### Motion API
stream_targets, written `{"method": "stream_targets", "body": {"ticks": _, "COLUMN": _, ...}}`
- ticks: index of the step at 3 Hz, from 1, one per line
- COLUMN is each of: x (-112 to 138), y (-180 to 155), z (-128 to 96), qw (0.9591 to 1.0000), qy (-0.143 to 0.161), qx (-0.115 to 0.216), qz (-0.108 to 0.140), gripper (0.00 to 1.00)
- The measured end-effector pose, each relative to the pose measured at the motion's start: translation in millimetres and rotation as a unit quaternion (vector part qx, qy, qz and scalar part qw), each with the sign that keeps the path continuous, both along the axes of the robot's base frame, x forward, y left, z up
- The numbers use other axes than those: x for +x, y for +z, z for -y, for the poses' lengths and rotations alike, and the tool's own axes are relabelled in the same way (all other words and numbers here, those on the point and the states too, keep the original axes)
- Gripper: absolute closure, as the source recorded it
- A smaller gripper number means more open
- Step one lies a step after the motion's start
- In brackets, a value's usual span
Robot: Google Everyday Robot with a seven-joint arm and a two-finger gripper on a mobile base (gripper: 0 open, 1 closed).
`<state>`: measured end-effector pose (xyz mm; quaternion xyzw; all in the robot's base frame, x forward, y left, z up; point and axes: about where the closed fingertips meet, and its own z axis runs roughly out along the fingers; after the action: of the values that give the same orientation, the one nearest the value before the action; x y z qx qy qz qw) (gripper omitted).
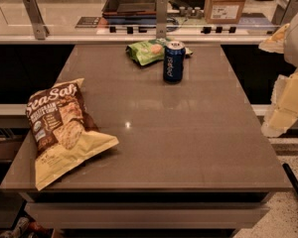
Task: Pick brown chip bag
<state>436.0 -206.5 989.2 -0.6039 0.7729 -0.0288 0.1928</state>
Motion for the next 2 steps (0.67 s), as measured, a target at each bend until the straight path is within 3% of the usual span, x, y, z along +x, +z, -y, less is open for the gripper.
{"method": "stream_targets", "body": {"ticks": 1, "x": -2.9, "y": -10.2, "z": -24.1, "qw": 0.9988, "qy": 0.023, "qx": 0.042, "qz": -0.003, "gripper": 0.00}}
{"method": "stream_targets", "body": {"ticks": 2, "x": -5.9, "y": -26.1, "z": -59.7, "qw": 0.9937, "qy": 0.055, "qx": 0.097, "qz": -0.006, "gripper": 0.00}}
